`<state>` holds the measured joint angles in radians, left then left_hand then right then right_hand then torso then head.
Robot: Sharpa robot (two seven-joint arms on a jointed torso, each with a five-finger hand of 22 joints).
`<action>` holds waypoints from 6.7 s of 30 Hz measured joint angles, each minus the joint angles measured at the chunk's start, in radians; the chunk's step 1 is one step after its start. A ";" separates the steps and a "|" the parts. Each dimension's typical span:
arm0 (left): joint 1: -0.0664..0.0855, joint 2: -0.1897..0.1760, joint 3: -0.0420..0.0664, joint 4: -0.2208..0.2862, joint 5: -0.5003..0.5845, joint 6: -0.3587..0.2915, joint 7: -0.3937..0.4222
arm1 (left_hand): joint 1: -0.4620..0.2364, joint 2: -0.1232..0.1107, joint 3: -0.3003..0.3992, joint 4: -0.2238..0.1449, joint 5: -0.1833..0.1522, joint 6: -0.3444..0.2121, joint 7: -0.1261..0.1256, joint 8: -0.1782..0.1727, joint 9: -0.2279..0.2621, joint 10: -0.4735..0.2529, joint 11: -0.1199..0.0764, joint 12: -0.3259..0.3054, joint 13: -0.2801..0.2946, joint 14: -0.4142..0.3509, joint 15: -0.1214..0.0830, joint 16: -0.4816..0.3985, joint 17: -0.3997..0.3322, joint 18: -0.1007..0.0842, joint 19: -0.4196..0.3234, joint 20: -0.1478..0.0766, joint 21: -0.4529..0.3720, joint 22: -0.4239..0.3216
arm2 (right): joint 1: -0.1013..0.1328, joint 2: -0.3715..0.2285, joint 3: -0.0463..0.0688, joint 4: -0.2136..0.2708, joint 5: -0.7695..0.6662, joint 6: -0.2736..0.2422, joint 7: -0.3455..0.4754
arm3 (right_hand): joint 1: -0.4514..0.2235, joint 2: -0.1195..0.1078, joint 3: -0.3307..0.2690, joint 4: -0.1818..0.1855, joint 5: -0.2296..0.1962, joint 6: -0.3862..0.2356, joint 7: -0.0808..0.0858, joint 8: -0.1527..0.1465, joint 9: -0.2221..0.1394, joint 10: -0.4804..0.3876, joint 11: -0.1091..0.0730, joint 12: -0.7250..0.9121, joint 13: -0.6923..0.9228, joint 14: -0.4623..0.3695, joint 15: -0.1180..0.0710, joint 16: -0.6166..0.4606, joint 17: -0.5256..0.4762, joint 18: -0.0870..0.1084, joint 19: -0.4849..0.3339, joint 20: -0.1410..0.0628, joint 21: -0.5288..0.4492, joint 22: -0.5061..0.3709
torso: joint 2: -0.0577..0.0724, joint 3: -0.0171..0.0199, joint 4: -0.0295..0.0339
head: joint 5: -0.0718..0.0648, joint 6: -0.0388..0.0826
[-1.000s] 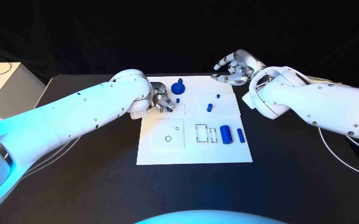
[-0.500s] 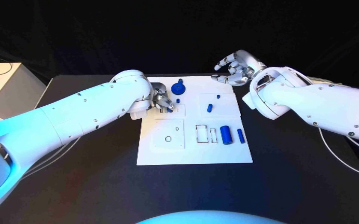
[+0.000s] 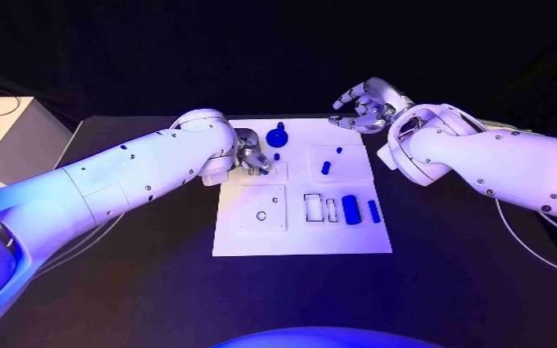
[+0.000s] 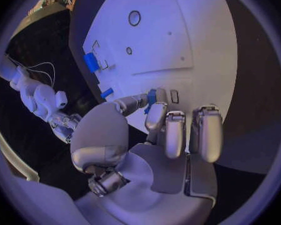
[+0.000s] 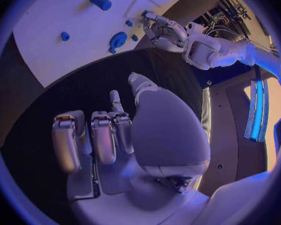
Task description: Assemble the parts on the task board
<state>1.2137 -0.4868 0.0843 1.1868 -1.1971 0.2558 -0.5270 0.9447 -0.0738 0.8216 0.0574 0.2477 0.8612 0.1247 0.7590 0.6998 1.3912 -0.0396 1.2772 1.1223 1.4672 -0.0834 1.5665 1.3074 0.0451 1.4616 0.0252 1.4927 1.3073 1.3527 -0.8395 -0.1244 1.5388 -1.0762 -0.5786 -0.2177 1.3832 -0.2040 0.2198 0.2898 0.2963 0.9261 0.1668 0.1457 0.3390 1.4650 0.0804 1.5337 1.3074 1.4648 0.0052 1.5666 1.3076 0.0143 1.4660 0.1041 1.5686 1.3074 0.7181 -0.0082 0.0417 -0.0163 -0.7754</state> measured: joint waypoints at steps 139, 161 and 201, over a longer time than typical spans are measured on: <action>0.036 0.055 0.135 -0.290 0.077 -0.111 0.027 | 0.144 -0.077 -0.522 0.235 -0.112 -0.039 -0.019 -0.084 -0.200 -0.289 0.077 -0.344 -0.517 0.000 0.060 -0.054 0.000 0.046 -0.082 0.046 -0.099 -0.042 | 0.001 -0.031 0.004 0.019 0.019 -0.029 0.030 | -0.004 0.004 0.000 0.000 0.010 0.000 0.000 0.000 0.000 0.000 0.000 -0.010 0.000 0.000 0.000 0.000 0.000 0.000 0.000 0.000 0.000 0.000 | 0.035 -0.0028 -0.0153 | 0.018 0.079; 0.043 0.075 0.118 -0.323 0.077 -0.082 0.026 | 0.193 -0.043 -0.525 0.232 -0.108 -0.052 -0.025 -0.065 -0.166 -0.292 0.074 -0.344 -0.524 -0.004 0.057 -0.050 0.000 0.030 -0.082 0.046 -0.096 -0.033 | 0.002 -0.029 0.005 0.020 0.017 -0.032 0.030 | -0.004 0.004 0.000 0.000 0.017 0.000 0.000 0.000 0.000 0.000 0.000 -0.010 0.000 0.000 0.000 0.000 0.000 0.000 0.000 0.000 0.000 0.000 | 0.039 -0.0025 -0.0171 | 0.016 0.071; 0.044 0.083 0.111 -0.334 0.130 -0.087 0.040 | 0.362 -0.062 -0.200 0.200 -0.114 -0.080 -0.028 -0.037 -0.122 -0.296 0.063 -0.360 -0.568 0.000 0.046 -0.043 0.000 0.031 -0.078 0.043 -0.085 -0.014 | 0.003 -0.025 0.006 0.020 0.014 -0.032 0.029 | -0.004 0.004 0.000 0.000 0.017 0.000 0.000 0.000 0.001 0.000 0.000 -0.010 0.000 0.000 0.000 0.000 0.000 0.000 0.000 0.000 0.000 0.001 | 0.038 -0.0017 -0.0165 | 0.012 0.057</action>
<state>1.2582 -0.4035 0.1957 0.8525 -1.0672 0.1689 -0.4873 1.3069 -0.1358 0.6216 0.2575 0.1341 0.7807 0.0966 0.7217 0.5779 1.0955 0.0232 0.9167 0.5540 1.4669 -0.0375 1.5239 1.3074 0.0759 1.3831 0.0680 1.4074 1.2935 1.3553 -0.8641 -0.1189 1.5592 -1.0624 -0.6105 -0.1892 1.3791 -0.1999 0.2198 0.2898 0.3134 0.9261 0.1668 0.1457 0.3399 1.4649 0.0804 1.5234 1.3073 1.4648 0.0052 1.5666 1.3074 0.0143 1.4660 0.1041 1.5686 1.3081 0.7564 -0.0100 0.0252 -0.0038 -0.7184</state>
